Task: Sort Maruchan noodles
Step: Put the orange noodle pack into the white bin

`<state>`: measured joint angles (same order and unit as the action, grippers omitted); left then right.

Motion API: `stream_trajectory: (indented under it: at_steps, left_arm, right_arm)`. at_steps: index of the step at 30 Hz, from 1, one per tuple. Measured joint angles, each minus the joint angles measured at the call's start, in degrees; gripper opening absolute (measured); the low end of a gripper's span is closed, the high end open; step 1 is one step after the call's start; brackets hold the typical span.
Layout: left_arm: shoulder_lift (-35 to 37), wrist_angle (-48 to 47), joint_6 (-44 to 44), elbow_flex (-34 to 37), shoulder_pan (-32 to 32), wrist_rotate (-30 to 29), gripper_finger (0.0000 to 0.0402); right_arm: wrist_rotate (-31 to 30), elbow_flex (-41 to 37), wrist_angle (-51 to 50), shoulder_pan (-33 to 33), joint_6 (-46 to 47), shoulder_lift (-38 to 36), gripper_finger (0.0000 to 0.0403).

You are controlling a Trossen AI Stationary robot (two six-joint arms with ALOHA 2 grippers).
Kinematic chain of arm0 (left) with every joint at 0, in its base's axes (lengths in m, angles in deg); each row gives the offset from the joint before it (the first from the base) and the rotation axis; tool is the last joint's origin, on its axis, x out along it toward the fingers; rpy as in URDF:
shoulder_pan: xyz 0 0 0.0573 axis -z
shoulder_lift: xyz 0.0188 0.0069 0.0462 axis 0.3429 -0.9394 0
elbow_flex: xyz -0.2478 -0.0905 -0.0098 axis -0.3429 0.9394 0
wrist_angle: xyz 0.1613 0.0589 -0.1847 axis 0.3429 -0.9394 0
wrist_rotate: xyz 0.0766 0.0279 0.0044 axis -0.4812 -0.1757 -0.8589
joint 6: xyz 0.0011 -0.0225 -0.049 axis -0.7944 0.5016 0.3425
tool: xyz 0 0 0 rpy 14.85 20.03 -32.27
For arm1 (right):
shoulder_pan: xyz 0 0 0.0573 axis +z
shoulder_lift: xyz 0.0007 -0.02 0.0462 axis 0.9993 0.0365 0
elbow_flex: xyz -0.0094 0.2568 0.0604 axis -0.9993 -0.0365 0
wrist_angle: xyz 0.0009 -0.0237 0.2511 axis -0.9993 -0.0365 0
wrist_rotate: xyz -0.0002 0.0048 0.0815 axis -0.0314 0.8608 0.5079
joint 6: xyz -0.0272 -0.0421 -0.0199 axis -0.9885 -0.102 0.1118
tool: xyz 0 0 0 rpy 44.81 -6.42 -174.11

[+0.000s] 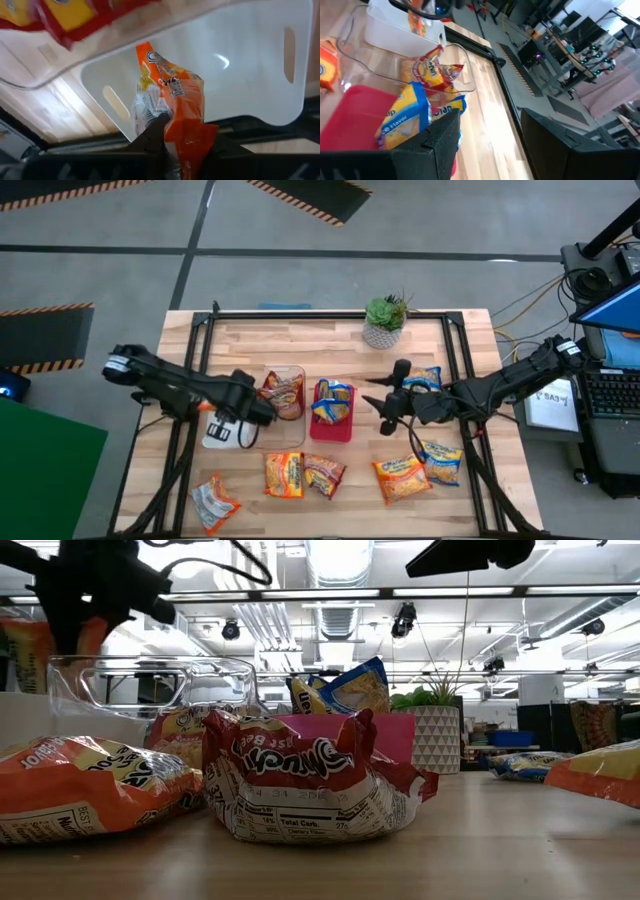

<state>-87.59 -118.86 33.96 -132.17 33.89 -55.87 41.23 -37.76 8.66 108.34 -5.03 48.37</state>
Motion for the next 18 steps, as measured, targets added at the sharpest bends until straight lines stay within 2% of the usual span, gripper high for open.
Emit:
stream_trajectory:
  at_steps: [8, 18]
  left_arm:
    - [3.27, 2.69, -4.73, 0.98, -5.90, -0.10, 0.0038]
    - [3.98, 7.74, -11.95, 8.33, -8.88, -0.07, 0.0038]
  right_arm:
    - [1.09, 0.00, 0.00, 0.00, 0.33, 0.00, 0.0199]
    - [1.34, -0.01, 0.02, 0.00, 0.65, 0.02, 0.0199]
